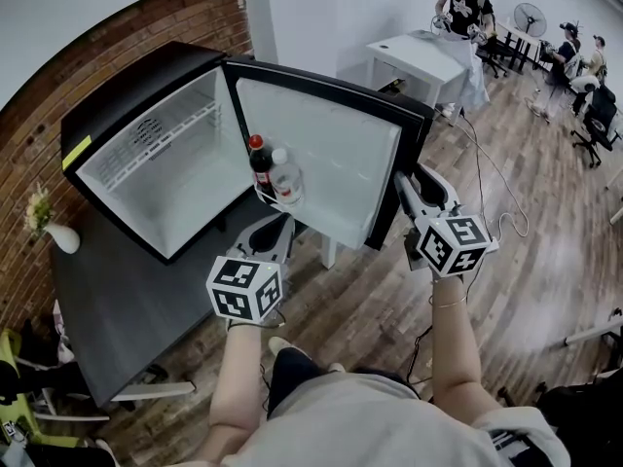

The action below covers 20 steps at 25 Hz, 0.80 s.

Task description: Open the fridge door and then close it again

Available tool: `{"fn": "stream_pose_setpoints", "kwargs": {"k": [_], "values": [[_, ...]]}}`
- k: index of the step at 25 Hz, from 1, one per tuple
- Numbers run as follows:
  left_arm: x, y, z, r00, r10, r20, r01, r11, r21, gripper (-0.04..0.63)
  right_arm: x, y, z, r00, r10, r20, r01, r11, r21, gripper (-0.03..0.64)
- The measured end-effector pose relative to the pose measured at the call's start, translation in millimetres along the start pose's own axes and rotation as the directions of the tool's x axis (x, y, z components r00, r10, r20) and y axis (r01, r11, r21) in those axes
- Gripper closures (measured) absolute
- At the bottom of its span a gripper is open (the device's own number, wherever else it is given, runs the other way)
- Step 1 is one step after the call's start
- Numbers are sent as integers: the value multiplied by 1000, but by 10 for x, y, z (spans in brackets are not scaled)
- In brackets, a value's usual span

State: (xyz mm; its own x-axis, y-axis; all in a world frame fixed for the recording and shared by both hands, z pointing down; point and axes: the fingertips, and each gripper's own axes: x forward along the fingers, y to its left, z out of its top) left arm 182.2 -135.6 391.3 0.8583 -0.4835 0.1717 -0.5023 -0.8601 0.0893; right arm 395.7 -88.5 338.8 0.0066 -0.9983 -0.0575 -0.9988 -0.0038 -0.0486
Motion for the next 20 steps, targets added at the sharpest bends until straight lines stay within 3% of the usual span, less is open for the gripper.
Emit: {"fn": "stream_pose_setpoints", "kwargs": {"k": [20], "values": [[-14,-1,-55,1000,9,-19,-9,1000,-18,588,-4,-15,-13,1000,-2,-7,2,1000,17,474]]}}
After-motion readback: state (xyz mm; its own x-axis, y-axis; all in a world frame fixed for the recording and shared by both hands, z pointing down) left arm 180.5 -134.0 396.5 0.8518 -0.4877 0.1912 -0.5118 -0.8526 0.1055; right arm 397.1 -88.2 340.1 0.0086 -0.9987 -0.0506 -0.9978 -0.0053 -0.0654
